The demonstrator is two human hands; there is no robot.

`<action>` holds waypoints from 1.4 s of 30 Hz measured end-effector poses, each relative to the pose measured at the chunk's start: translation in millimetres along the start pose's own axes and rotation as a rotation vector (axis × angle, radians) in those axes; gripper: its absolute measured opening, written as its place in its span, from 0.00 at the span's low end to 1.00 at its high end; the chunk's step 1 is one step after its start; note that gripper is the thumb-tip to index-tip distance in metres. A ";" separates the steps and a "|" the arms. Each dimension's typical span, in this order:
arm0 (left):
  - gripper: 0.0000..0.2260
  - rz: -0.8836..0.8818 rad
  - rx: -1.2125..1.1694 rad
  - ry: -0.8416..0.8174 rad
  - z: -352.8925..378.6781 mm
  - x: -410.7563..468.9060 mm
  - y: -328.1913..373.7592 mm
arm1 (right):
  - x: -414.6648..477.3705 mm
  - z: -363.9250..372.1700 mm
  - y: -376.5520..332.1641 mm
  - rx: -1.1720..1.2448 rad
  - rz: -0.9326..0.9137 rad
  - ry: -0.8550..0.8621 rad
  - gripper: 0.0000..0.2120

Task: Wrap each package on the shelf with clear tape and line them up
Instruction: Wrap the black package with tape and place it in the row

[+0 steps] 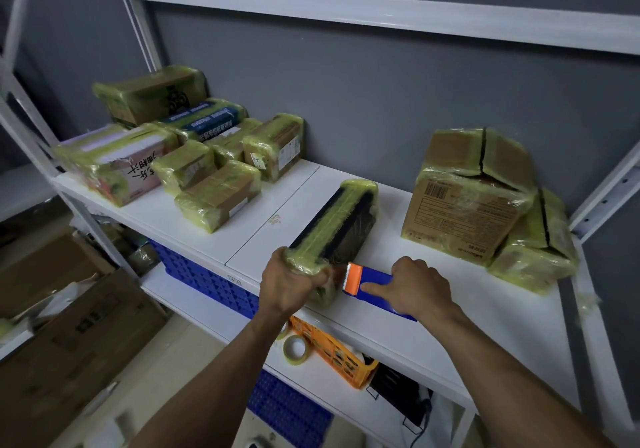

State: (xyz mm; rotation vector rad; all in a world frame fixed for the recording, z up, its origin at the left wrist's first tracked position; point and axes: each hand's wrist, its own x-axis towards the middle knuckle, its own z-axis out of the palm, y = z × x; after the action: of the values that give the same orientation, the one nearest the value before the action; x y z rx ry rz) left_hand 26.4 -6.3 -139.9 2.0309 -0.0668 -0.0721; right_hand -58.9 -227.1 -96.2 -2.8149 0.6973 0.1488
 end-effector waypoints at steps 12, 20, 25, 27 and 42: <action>0.30 -0.034 0.020 0.023 12.9 -15.7 8.5 | -0.1 2.7 -15.7 -0.113 -0.026 0.113 0.30; 0.33 -0.075 0.044 0.057 8.3 -12.3 26.9 | 0.3 -3.2 -17.3 -0.225 -0.078 0.248 0.25; 0.36 -0.052 0.050 0.077 -1.8 -12.5 21.3 | 9.0 -13.5 -2.3 -0.104 -0.018 0.252 0.29; 0.38 -0.029 0.051 0.093 -5.0 -7.6 19.0 | 10.6 -14.2 -1.5 -0.020 -0.031 0.237 0.31; 0.49 0.087 0.127 0.068 -26.9 88.9 -24.0 | 61.6 -5.7 -42.2 0.609 0.040 -0.029 0.30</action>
State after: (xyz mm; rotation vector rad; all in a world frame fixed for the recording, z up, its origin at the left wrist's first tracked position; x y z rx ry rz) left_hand 117.6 21.4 -151.4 2.1531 -0.1196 0.0569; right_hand 15.5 -219.9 -91.6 -2.2140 0.6562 -0.0176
